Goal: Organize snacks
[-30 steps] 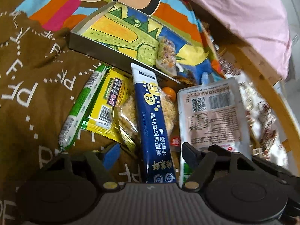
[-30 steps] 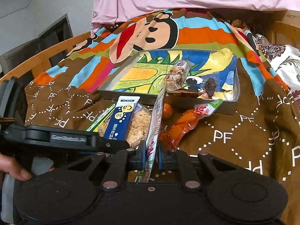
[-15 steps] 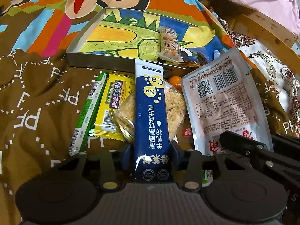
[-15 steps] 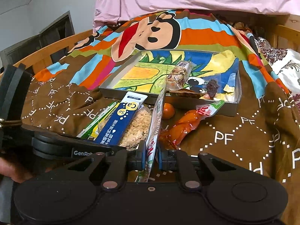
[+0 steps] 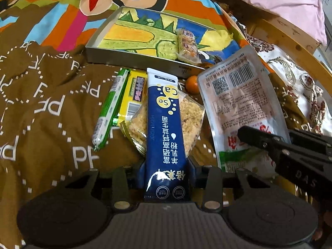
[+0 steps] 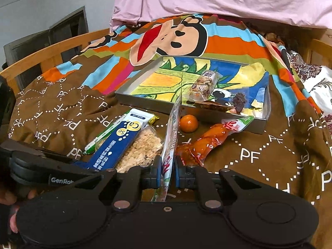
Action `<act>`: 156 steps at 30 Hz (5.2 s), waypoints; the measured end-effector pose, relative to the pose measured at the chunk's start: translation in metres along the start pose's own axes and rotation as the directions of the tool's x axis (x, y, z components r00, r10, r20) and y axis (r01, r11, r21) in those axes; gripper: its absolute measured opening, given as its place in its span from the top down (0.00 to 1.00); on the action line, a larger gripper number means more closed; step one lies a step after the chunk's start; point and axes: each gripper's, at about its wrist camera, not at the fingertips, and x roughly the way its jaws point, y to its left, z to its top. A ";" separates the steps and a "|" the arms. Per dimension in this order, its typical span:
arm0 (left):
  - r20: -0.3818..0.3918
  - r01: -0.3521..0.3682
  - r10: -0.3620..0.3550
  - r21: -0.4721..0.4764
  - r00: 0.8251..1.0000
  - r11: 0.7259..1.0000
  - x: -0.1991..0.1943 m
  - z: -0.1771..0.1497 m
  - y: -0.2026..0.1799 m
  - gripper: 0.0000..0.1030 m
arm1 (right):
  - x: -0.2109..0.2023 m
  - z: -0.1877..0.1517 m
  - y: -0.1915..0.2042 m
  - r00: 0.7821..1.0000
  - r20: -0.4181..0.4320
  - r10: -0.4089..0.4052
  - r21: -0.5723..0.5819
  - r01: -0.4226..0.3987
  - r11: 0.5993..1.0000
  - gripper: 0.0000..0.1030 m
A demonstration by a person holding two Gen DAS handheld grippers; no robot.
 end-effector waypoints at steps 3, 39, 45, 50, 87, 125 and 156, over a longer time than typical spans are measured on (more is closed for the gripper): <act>-0.021 -0.013 0.013 0.030 1.000 0.999 -0.001 0.002 -0.004 0.53 | 0.000 -0.001 0.001 1.000 -0.005 -0.002 0.003 0.002 1.000 0.87; 0.097 -0.011 0.005 0.063 0.995 0.998 -0.043 -0.012 0.004 0.64 | -0.013 -0.011 0.045 0.981 0.147 -0.124 -0.276 0.161 0.948 0.90; 0.123 -0.021 0.014 0.060 0.992 0.998 -0.047 -0.011 0.005 0.64 | -0.011 -0.013 0.046 0.982 0.141 -0.128 -0.281 0.163 0.946 0.90; 0.160 -0.023 0.012 0.067 0.987 0.998 -0.052 -0.010 0.004 0.65 | -0.013 -0.014 0.049 0.978 0.162 -0.132 -0.290 0.175 0.941 0.90; 0.283 -0.048 0.027 0.068 0.959 0.997 -0.061 -0.008 0.010 0.76 | -0.012 -0.016 0.052 0.970 0.192 -0.151 -0.315 0.207 0.926 0.90; 0.447 -0.052 -0.001 0.106 0.894 0.993 -0.040 0.071 -0.015 0.95 | 0.011 0.041 0.002 0.874 0.395 -0.283 -0.105 0.349 0.931 0.90; 0.391 -0.077 0.072 -0.002 0.918 0.997 0.115 0.166 -0.021 0.93 | 0.127 0.092 -0.084 0.935 0.256 -0.247 0.051 0.242 0.969 0.68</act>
